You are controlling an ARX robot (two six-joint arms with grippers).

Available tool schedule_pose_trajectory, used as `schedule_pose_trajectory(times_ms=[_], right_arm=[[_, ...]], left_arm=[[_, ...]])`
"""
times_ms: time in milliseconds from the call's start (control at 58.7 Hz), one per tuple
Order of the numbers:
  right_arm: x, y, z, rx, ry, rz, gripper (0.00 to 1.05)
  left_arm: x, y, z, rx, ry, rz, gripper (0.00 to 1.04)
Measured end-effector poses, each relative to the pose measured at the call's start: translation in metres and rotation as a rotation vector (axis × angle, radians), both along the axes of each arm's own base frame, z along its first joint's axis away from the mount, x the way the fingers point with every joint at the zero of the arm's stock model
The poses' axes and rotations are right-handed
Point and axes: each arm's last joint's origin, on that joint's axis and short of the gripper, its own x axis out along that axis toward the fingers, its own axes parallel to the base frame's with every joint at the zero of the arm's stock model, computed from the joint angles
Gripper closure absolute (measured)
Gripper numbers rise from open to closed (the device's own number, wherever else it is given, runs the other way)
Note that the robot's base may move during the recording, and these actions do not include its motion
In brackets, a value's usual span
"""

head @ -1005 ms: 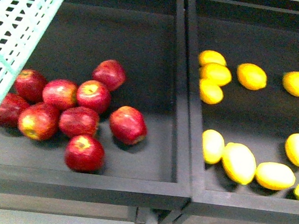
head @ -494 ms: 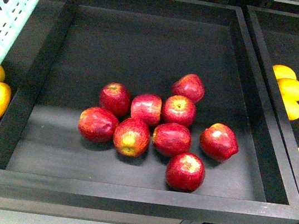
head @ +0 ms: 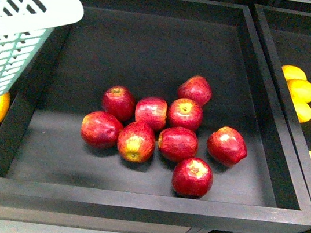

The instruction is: Pick lemon and mango into basket

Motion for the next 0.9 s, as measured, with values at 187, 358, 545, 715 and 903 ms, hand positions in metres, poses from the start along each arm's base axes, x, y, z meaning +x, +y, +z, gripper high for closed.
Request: schedule_pose_trajectory(times_ms=[187, 358, 545, 715, 903], right_arm=[[0.0, 0.0, 0.0, 0.0, 0.0, 0.0, 0.09], [0.0, 0.0, 0.0, 0.0, 0.0, 0.0, 0.09], [0.0, 0.0, 0.0, 0.0, 0.0, 0.0, 0.09], [0.0, 0.0, 0.0, 0.0, 0.0, 0.0, 0.09], [0.0, 0.0, 0.0, 0.0, 0.0, 0.0, 0.09]], left_arm=[[0.034, -0.042, -0.017, -0.015, 0.069, -0.11, 0.98], [0.056, -0.096, -0.019, -0.096, 0.099, -0.266, 0.98], [0.062, -0.145, -0.019, -0.186, 0.124, -0.38, 0.99], [0.049, -0.183, -0.02, -0.243, 0.119, -0.517, 0.99], [0.032, -0.2, -0.019, -0.233, 0.14, -0.654, 0.99]])
